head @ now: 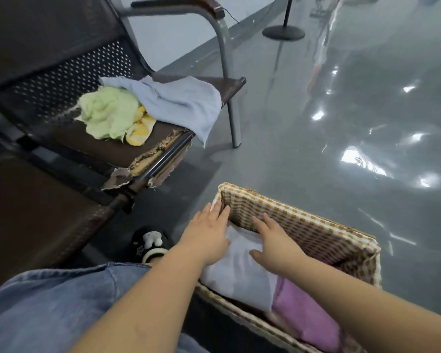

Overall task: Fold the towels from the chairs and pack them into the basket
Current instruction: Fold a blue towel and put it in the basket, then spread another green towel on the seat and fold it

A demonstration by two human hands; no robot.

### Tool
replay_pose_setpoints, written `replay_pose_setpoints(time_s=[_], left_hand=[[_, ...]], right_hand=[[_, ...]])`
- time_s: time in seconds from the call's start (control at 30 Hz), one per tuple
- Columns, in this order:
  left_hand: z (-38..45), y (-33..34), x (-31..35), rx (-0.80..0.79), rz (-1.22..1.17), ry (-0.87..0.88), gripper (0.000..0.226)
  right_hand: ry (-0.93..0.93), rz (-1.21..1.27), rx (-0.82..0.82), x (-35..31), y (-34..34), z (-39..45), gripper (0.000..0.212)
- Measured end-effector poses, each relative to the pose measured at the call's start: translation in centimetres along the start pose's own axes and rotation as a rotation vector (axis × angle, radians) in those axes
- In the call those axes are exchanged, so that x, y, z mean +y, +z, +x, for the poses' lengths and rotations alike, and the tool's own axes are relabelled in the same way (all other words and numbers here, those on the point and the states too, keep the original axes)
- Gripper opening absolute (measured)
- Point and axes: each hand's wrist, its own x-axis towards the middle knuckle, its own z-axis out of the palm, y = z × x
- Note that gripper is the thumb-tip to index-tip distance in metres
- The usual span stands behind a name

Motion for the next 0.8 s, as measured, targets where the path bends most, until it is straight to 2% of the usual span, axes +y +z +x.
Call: replay_pose_setpoints(time_s=[0.2, 0.53, 0.8], left_hand=[[-2.7, -3.7, -2.0, 0.154, 0.024, -0.103, 0.072], [-2.6, -7.6, -10.4, 0.249, -0.012, -0.333, 0.072], [1.5, -9.2, -15.2, 0.331, -0.136, -0.462, 0.064]], right_hand=[[-0.221, -0.16, 0.086, -4.7, -5.2, 2.2, 0.079], [-0.318, -0.277, 0.065, -12.8, -10.2, 8.6, 0.076], [-0.427, -0.29, 0.143, -18.7, -11.3, 15.0, 0.064]])
